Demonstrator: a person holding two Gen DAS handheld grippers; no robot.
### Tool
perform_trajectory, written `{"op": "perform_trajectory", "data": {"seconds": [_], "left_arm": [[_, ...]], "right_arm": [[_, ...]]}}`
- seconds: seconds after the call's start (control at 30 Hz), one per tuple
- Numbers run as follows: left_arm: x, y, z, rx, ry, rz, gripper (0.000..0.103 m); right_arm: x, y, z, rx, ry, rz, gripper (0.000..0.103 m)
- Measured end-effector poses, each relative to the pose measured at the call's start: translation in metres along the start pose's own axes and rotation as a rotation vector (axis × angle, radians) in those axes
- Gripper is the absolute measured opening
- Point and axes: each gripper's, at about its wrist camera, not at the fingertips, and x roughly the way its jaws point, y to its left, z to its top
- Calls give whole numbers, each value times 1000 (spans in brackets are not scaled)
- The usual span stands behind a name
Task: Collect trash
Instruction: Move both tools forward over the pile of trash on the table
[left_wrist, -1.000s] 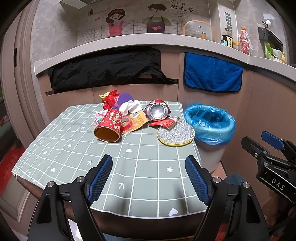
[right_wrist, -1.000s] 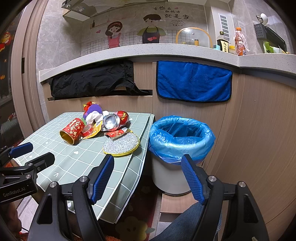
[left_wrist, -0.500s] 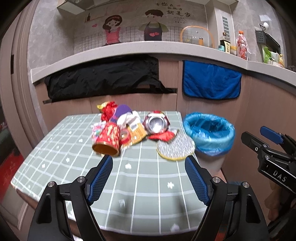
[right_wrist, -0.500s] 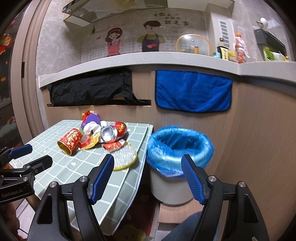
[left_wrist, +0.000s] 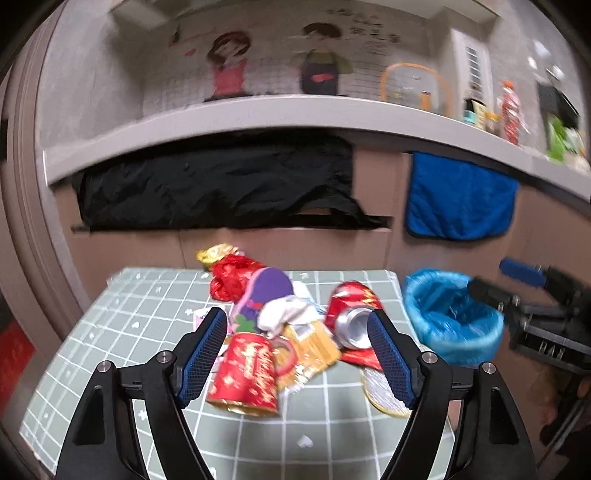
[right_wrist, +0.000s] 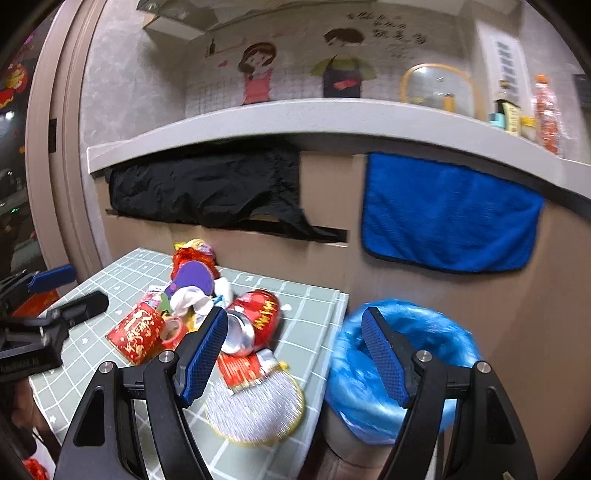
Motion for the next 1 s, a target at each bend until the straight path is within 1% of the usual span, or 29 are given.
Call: {"op": "perform_trajectory", "data": {"seconds": [0.1,0.13,0.23,0.3,0.33,0.37,0.43,0.5,0.57,0.63,0.73,0.8,0.87,0.93,0.97,1.0], "left_arm": [[10,30,4,-100,8,-26,78],[12,41,5,-121,2,-11,78],[16,57,2,-127,6,39,78],[25,65,-4,-136,47,34,78],[32,69,-9,-147,84,6,78],[36,69,-14,-154,106,-11,78],[47,67,-22,-162,149,-48,78],[57,63,-29,-175,180,-67,78],[61,58,-33,-197,186,-79,78],[63,53,-35,-202,186,-85,78],[66,45,-38,-184,202,-74,78],[66,43,-42,-182,216,-59,78],[65,44,-45,-195,220,-46,78],[65,47,-49,-210,222,-17,78],[65,48,-50,-216,224,-7,78],[64,50,-51,-224,228,-2,78]], "right_arm": [[35,14,9,-33,63,78,72],[45,18,10,-37,75,80,72],[81,27,13,-51,121,75,71],[105,29,16,-43,165,83,69],[112,28,17,-30,182,89,64],[116,26,17,-19,193,99,63],[115,19,17,-3,195,113,63],[104,13,9,-21,182,103,66],[96,10,-5,-64,195,103,66],[92,4,-22,-94,232,105,66],[98,-8,-51,-75,328,146,66],[105,-12,-64,-52,373,173,64],[110,-13,-70,-48,390,171,64],[117,-15,-75,-31,414,180,64],[119,-16,-77,-14,428,197,62],[118,-17,-76,1,428,218,49]]}}
